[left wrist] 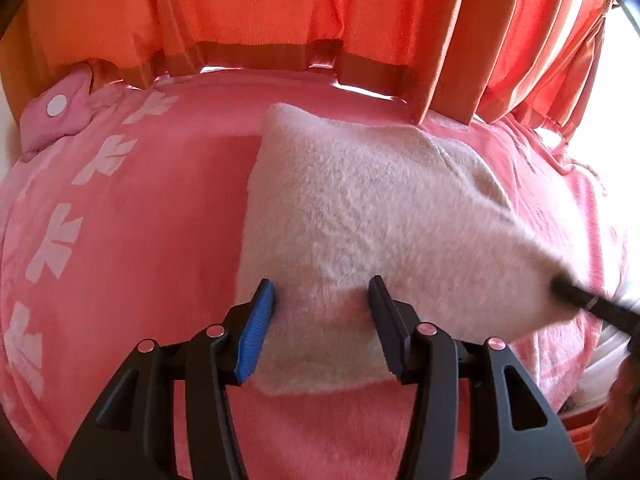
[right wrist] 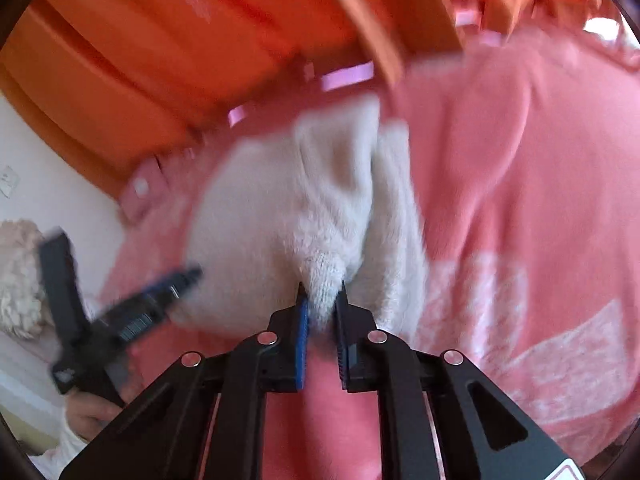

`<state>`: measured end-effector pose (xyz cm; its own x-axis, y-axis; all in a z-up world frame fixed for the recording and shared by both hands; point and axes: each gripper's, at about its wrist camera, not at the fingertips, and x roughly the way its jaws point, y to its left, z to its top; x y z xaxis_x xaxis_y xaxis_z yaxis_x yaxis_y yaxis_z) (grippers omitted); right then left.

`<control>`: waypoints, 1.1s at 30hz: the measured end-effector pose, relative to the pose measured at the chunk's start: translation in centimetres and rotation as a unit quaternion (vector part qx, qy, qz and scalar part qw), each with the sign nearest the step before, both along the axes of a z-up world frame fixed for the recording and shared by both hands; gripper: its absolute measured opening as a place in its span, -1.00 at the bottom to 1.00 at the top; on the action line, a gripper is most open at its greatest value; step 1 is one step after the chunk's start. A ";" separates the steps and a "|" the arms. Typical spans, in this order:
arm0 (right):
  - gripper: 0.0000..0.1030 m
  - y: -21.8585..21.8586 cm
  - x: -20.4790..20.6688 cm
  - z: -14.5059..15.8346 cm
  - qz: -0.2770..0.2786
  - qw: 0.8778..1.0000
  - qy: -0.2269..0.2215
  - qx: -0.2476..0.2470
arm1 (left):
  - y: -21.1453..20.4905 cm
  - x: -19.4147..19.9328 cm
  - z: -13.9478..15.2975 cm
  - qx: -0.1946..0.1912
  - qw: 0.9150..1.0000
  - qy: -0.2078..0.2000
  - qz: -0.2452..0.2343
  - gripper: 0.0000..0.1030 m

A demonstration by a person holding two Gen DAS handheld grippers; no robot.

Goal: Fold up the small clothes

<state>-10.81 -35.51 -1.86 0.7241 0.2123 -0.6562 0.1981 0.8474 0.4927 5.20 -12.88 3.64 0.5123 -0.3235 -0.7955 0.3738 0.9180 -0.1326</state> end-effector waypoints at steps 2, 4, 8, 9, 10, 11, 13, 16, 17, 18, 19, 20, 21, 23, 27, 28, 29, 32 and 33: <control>-0.80 -0.2 1.4 -2.7 0.002 0.998 0.056 -0.013 | 0.2 0.0 -0.5 -0.001 1.000 0.004 0.002 -0.06; -0.83 -0.1 3.1 -6.7 0.024 0.994 0.110 -0.005 | 0.0 0.0 -0.8 0.003 1.000 0.003 0.003 -0.02; -0.64 -1.2 1.8 -4.3 0.007 0.996 0.092 0.014 | -0.5 -0.5 -0.5 0.018 1.000 -0.008 0.000 -0.01; -0.58 -1.2 1.2 -3.3 -0.001 0.997 0.081 0.010 | -0.2 -0.6 0.0 0.009 1.000 -0.003 0.000 0.00; -0.54 -1.2 0.9 -2.6 -0.007 0.997 0.074 0.006 | 0.2 -0.6 0.5 -0.006 1.000 0.002 -0.001 0.06; -0.34 -1.4 0.5 -1.6 -0.018 0.998 0.062 0.002 | 0.7 -0.6 1.1 -0.028 1.000 0.007 -0.003 0.11; 0.25 -2.4 0.5 -0.6 -0.042 0.998 0.043 -0.001 | 1.2 -0.2 1.8 -0.054 0.998 0.015 0.000 0.47; 0.34 -3.3 2.6 -0.8 -0.046 0.998 0.047 -0.008 | 1.6 1.3 2.1 -0.073 0.997 0.024 0.012 0.70; 0.34 -3.5 3.9 -1.7 -0.032 0.998 0.062 0.002 | 1.7 2.0 1.8 -0.072 0.997 0.029 0.016 0.72; 0.34 -3.3 5.0 -2.5 -0.023 0.997 0.072 0.013 | 1.6 2.8 1.4 -0.067 0.997 0.039 0.017 0.75; 0.34 -3.2 6.3 -3.5 -0.012 0.996 0.083 0.025 | 1.6 3.5 0.8 -0.065 0.997 0.048 0.019 0.75; 0.34 -2.6 7.3 -4.2 -0.006 0.995 0.092 0.032 | 1.6 4.4 -0.1 -0.063 0.996 0.061 0.024 0.76; 0.36 -2.5 8.0 -5.0 -0.004 0.994 0.100 0.036 | 1.7 5.0 -0.8 -0.066 0.995 0.072 0.024 0.77; 0.47 -2.5 8.8 -5.9 -0.001 0.994 0.099 0.052 | 1.9 6.0 -2.5 -0.082 0.991 0.104 0.028 0.81; 0.64 -2.7 10.0 -6.8 0.004 0.993 0.091 0.075 | 2.4 7.4 -5.6 -0.155 0.974 0.161 0.025 0.91; 0.68 -2.5 10.2 -6.8 0.007 0.993 0.089 0.073 | 2.4 7.5 -6.0 -0.168 0.972 0.163 0.023 0.91; 0.69 -2.4 10.5 -6.8 0.011 0.994 0.087 0.068 | 2.5 7.5 -6.1 -0.177 0.971 0.158 0.021 0.91; 0.60 -1.9 11.7 -6.6 0.016 0.995 0.086 0.057 | 2.0 7.5 -6.0 -0.181 0.972 0.148 0.001 0.91; 0.51 -1.8 11.9 -6.5 0.019 0.995 0.084 0.058 | 1.8 7.4 -5.8 -0.188 0.971 0.150 -0.010 0.77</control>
